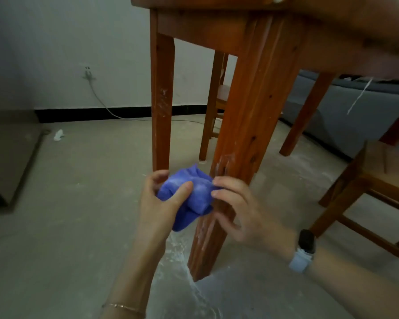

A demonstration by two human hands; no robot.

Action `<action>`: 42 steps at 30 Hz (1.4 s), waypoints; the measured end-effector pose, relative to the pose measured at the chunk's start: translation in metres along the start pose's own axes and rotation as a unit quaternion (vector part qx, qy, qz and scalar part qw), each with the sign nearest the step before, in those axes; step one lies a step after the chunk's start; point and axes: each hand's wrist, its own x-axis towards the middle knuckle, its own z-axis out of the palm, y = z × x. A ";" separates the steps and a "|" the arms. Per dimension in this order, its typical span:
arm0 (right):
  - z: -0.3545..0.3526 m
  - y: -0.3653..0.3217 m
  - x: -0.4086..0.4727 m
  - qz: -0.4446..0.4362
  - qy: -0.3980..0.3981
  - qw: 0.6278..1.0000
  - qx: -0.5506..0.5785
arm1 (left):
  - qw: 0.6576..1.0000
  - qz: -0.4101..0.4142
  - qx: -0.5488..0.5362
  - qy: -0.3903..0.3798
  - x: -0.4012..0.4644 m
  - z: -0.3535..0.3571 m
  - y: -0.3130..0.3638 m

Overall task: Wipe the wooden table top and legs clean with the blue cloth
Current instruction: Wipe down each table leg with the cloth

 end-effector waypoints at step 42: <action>0.088 0.032 -0.100 0.104 -0.047 0.979 -0.172 | 0.937 0.067 0.336 -0.070 -0.026 0.020 -0.240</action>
